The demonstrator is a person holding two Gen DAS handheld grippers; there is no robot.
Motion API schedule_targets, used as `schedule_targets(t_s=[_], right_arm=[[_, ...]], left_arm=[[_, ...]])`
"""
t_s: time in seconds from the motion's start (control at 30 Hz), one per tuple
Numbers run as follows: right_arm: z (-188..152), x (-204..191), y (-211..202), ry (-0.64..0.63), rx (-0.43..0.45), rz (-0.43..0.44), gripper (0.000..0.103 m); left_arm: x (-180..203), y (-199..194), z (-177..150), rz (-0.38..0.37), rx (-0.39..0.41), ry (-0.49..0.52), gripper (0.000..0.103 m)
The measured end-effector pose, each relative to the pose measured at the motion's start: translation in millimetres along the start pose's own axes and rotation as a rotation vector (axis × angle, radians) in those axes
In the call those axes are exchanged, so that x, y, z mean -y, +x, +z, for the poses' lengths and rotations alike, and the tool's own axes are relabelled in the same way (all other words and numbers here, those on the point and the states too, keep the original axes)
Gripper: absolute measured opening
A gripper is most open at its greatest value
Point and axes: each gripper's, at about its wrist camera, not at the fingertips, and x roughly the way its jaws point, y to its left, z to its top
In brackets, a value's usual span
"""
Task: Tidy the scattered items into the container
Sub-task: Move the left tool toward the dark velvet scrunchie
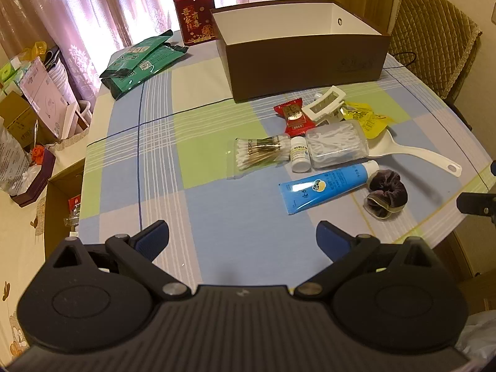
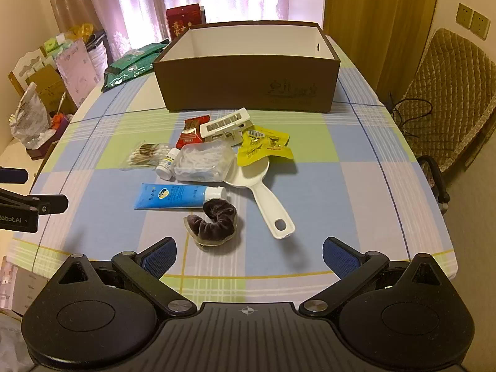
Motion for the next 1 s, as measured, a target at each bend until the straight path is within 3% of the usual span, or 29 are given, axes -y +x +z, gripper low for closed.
schedule_targets(t_s=[0.47, 0.77, 1.0], right_arm=[[-1.3, -2.0, 4.7, 0.049, -0.021, 0.001, 0.103], [-6.7, 19.9, 6.4, 0.166, -0.010, 0.024, 0.103], [-1.5, 30.7, 12.7, 0.179, -0.012, 0.042, 0.103]], left_arm=[[-11.0, 6.3, -1.3, -0.039, -0.027, 0.012, 0.100], [-15.0, 13.0, 0.2, -0.046, -0.034, 0.028, 0.100], [-6.4, 21.9, 13.6, -0.061, -0.027, 0.047, 0.100]])
